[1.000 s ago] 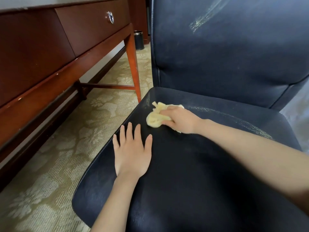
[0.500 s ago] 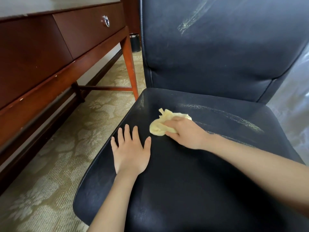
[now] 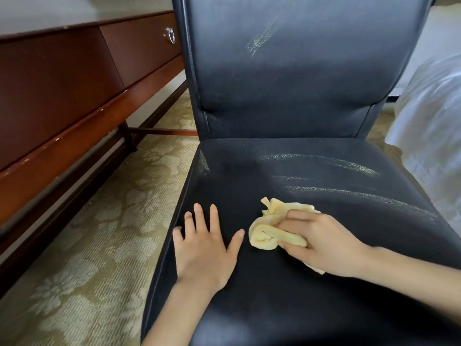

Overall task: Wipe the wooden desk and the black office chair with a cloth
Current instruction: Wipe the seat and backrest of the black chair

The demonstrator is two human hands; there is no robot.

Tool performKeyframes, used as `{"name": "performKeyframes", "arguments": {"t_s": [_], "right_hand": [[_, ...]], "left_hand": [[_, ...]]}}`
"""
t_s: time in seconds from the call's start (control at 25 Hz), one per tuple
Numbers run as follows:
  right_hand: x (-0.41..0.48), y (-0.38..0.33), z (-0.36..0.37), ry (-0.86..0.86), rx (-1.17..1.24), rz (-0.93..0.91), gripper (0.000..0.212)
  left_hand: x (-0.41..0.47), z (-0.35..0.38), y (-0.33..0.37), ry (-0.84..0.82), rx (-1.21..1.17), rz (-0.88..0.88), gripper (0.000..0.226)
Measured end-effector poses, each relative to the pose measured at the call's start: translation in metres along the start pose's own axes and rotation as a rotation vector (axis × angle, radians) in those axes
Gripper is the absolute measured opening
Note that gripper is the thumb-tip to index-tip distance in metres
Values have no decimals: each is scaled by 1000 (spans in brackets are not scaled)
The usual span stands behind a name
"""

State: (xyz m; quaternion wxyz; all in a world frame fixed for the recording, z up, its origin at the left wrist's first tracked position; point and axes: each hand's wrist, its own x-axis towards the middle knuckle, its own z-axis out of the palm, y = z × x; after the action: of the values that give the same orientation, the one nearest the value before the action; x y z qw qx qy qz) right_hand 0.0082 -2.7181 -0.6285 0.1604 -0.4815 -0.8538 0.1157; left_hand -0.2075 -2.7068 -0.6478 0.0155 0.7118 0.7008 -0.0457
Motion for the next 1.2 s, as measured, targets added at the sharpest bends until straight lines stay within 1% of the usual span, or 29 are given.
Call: {"name": "performKeyframes", "arguments": {"t_s": [0.08, 0.12, 0.2, 0.24, 0.28, 0.32, 0.4, 0.52, 0.6, 0.72, 0.8, 0.88, 1.0, 1.08, 1.12, 1.2], "right_hand": [[6, -2, 2, 30, -6, -3, 21], [9, -4, 3, 28, -9, -17, 21], [16, -9, 6, 11, -18, -58, 22], [21, -13, 7, 4, -27, -88, 21], [25, -17, 9, 9, -41, -125, 20], [31, -22, 12, 22, -55, -167, 18], [46, -29, 18, 33, -75, -250, 14], [79, -33, 30, -2, -126, -335, 8], [106, -32, 37, 15, -166, -310, 9], [149, -29, 46, 30, -170, -186, 26], [182, -30, 52, 63, -158, -145, 31], [213, -32, 57, 90, -201, -103, 33], [251, -33, 68, 79, -349, 13, 35], [266, -33, 73, 67, -370, 83, 35], [269, -34, 75, 62, -350, 84, 34], [264, -38, 74, 42, -322, -23, 34]], "left_hand": [[-9, -7, -7, 10, -16, 48, 72], [-10, -12, -13, 6, -84, 62, 67], [-9, -24, -27, 18, -348, 48, 50], [-7, -27, -33, 57, -501, 16, 41], [-4, -27, -38, 111, -596, -23, 35], [-2, -24, -41, 162, -603, -65, 34], [4, -13, -39, 202, -562, -165, 41], [10, 5, -31, 169, -661, -291, 49], [11, 14, -28, 179, -756, -333, 51], [8, 23, -28, 243, -824, -341, 52], [8, 26, -30, 250, -874, -328, 51], [9, 28, -31, 244, -923, -303, 51], [9, 29, -32, 239, -996, -285, 49], [8, 29, -32, 235, -1024, -297, 48], [8, 29, -32, 236, -1031, -305, 48], [8, 29, -34, 251, -1032, -321, 49]]}}
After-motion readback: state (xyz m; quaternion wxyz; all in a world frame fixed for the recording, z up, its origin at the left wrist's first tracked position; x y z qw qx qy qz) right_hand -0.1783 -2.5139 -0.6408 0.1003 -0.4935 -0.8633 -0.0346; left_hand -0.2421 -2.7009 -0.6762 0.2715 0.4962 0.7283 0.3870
